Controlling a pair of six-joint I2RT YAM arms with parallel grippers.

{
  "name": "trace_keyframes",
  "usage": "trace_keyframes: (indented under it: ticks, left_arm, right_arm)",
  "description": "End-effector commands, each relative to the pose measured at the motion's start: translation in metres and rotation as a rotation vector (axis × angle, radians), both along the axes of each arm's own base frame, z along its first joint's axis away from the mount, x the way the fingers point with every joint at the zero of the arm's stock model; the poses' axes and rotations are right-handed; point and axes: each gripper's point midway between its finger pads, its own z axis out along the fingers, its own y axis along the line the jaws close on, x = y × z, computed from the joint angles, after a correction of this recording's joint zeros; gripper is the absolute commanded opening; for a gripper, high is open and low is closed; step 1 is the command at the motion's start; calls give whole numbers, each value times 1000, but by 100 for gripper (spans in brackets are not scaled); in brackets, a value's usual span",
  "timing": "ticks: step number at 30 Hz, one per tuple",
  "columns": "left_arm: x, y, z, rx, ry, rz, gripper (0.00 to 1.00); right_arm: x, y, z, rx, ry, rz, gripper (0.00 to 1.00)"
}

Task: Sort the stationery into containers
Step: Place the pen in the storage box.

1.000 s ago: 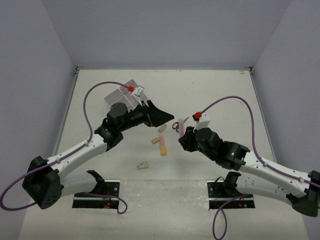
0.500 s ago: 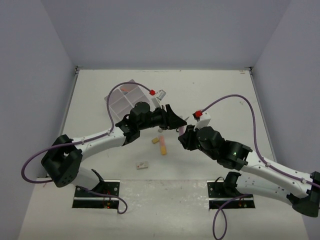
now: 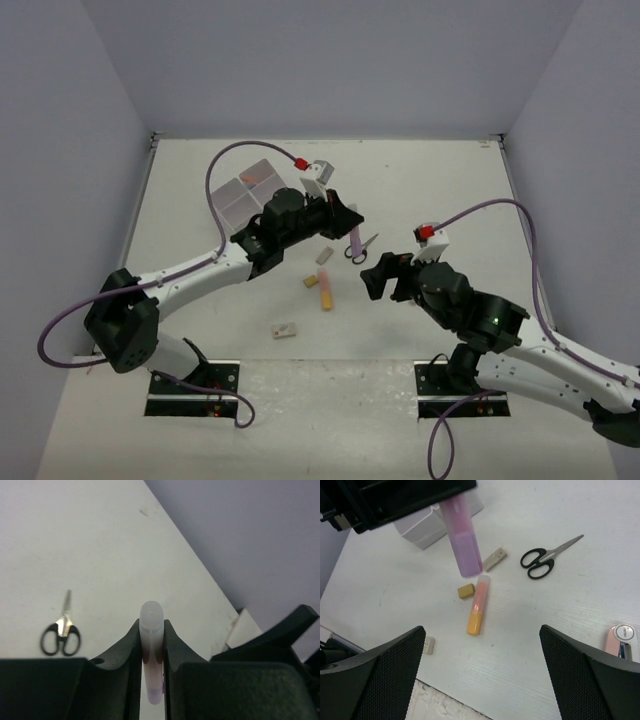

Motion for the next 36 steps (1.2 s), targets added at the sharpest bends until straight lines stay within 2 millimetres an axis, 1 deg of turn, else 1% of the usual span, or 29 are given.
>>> trace_keyframes:
  ticks: [1,2,4,5,7,8,9,10,11,13,15,19,22,23,25,26,28,30,36]
  left_arm:
    - [72,80,55,216,-358,433,0]
    - [84,98,66,253,-421,530,0]
    - [101,126,87,313,-550,661,0]
    - [106,137,82,368,-566,688,0]
    - [131,160,95,381,-663,745,0]
    - [141,170,95,375,-675,767,0]
    - [153,185,95,375,-690,797,0]
    - [158,189,92,392,-712,792,0]
    - [167,200,96,381,-750,834,0]
    - [174,207,93,407,-805,861,0]
    - [178,211,91,440,-847,875,0]
    - [191,214,66,457,-805,861,0]
    - [191,220,44,451,-771,869,0]
    - [192,226,35,436,-751,885,0]
    - [197,238,25,404,-718,901,0]
    - [198,236,19,361,-688,885,0]
    - [199,238,7,349,-659,875,0]
    - [197,235,-3,337,-643,859,0]
    - [195,233,-25,331,-603,842,0]
  right_arm:
    - [-1,-33,2,37,-29,-112,99]
    - [-3,-37,3,49,-38,-116,99]
    - [-5,-44,6,73,-52,-124,99]
    - [-6,-45,7,79,-54,-122,99]
    - [-8,-46,9,87,-54,-115,99]
    - [-9,-46,8,85,-49,-110,99]
    - [-11,-48,7,77,-44,-109,99]
    - [-12,-49,5,67,-36,-107,99]
    - [-13,-50,4,64,-32,-109,99]
    - [-14,-54,0,56,-20,-118,99]
    - [-17,-56,-3,56,-9,-119,99]
    - [-20,-60,-3,79,-13,-116,99]
    - [-22,-60,-4,83,-12,-109,99]
    - [-23,-58,-5,81,-6,-99,99]
    - [-24,-56,-8,76,5,-86,99]
    - [-25,-54,-9,73,12,-76,99]
    - [-25,-52,-14,62,27,-74,99]
    - [-26,-50,-16,60,40,-71,99]
    - [-25,-46,-19,46,52,-65,99]
